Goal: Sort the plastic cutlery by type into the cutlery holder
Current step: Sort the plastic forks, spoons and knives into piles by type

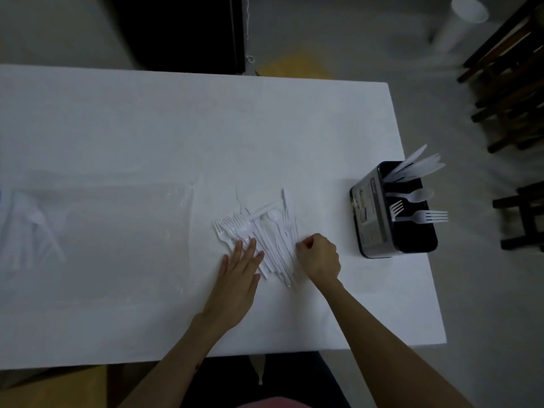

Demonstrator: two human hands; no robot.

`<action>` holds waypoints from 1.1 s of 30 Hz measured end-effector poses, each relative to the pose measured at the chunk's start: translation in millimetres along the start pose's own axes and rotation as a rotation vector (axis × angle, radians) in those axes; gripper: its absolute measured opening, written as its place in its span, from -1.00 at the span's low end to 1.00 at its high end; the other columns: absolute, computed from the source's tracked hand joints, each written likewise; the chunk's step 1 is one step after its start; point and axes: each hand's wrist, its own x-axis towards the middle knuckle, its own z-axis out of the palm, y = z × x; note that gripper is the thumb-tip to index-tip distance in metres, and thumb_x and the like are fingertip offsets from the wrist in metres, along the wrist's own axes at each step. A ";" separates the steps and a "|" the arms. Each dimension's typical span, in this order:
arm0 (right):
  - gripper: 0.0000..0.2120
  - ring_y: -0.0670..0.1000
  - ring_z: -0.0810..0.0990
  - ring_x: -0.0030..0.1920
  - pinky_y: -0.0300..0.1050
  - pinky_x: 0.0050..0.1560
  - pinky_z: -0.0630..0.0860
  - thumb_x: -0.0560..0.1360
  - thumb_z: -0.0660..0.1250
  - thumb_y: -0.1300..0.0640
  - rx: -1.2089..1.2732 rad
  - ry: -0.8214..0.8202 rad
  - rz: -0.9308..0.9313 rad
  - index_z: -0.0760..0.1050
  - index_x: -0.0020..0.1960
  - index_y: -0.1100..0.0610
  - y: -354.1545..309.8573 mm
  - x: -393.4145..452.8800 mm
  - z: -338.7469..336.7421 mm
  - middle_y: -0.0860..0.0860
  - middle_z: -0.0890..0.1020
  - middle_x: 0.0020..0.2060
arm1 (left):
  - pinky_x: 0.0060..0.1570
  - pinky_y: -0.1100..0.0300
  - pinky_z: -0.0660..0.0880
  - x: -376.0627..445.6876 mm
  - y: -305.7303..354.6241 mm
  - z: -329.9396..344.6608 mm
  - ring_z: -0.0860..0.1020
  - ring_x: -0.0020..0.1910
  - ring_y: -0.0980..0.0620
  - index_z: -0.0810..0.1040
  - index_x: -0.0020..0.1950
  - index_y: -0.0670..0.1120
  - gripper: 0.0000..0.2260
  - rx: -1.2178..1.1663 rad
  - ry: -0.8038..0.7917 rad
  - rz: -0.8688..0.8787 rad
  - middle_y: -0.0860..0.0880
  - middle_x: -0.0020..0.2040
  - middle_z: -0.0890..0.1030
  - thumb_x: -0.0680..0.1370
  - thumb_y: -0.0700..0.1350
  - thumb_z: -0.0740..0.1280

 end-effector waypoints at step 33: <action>-0.88 0.10 0.56 -0.11 -0.07 -0.23 0.46 0.58 0.22 0.16 -0.187 0.149 -0.142 0.44 0.03 0.21 17.7 -3.2 -1.2 0.11 0.57 -0.09 | -0.01 0.10 0.55 60.0 50.0 -39.5 0.60 -0.01 -0.04 0.40 0.20 -0.12 -0.84 -1.551 0.155 -0.756 -0.08 0.04 0.60 0.62 -0.19 0.19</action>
